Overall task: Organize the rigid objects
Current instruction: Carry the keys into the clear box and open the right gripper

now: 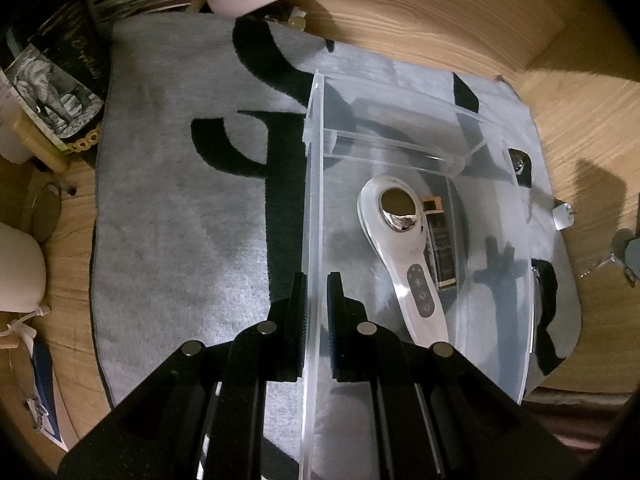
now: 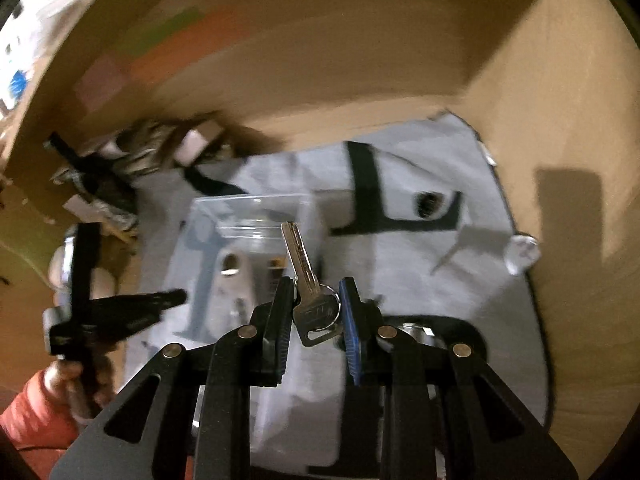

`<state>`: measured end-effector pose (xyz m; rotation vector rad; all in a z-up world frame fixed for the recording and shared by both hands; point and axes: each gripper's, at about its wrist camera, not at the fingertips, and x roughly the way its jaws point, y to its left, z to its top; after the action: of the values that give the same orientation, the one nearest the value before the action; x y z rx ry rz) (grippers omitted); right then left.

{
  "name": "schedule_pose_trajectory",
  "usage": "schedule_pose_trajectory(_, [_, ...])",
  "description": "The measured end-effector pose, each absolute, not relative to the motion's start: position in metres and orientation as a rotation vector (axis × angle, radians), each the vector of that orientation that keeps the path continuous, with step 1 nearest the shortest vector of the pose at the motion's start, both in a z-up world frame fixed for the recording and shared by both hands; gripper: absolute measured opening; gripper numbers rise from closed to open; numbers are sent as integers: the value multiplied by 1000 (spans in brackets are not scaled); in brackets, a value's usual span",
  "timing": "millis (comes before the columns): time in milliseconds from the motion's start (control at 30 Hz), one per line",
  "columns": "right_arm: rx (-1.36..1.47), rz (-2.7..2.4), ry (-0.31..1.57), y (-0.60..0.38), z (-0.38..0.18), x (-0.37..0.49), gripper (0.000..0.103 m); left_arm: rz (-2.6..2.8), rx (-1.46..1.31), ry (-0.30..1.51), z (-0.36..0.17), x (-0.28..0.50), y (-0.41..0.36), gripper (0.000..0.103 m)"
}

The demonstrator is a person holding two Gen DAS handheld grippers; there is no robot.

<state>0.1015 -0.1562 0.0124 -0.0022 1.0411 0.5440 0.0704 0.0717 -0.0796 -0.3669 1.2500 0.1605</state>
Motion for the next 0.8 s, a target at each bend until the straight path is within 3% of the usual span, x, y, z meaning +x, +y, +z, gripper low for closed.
schedule_pose_trajectory(333, [-74,689,1084,-93,2,82,21,126,-359,1247,-79,69,73,7])
schedule_pose_trajectory(800, [-200,700,1296,-53,-72,85,21,107,-346,1260,-78,70,74,7])
